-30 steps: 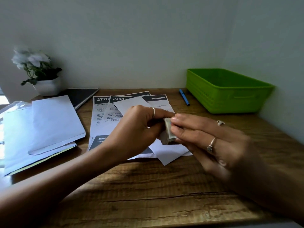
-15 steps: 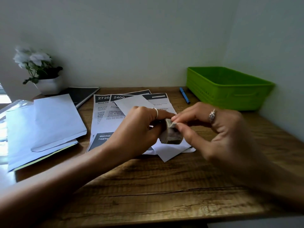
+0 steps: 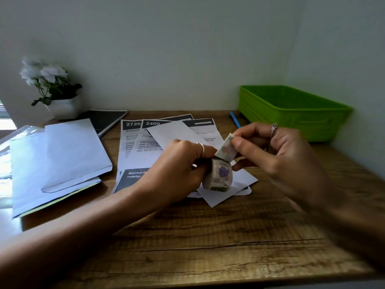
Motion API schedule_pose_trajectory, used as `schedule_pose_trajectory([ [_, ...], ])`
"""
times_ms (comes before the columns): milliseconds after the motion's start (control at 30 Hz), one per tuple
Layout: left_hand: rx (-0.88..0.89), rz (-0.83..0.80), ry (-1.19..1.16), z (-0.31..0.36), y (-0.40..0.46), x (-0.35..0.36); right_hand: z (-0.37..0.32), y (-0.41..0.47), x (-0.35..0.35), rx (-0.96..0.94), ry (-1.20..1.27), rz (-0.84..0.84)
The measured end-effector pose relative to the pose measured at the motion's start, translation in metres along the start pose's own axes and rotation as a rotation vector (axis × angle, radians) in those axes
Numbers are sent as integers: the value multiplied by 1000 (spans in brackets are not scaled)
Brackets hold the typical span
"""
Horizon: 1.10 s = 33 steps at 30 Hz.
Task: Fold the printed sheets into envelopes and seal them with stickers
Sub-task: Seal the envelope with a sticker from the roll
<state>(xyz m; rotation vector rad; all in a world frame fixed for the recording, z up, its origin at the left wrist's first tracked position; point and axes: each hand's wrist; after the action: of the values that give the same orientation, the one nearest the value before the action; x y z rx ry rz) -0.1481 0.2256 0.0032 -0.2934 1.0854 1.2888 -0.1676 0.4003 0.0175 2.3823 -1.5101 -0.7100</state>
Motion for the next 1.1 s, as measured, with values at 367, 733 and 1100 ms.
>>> schedule_pose_trajectory([
  [367, 0, -31, -32, 2, 1, 3, 6, 7, -2, 194, 290, 53],
  [733, -12, -48, -63, 3, 6, 4, 3, 7, -20, 135, 295, 141],
  [1100, 170, -80, 96, 26, 74, 27, 2, -9, -63, 16, 394, 266],
])
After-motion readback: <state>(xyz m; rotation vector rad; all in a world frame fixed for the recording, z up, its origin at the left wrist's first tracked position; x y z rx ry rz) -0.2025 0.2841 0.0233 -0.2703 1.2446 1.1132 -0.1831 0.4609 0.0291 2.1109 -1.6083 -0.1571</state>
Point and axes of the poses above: each hand's wrist, its own y-axis towards the middle knuckle, its own x-axis out of the palm, z = x × y, and after that the axes turned 5 degrees about -z, right-handed
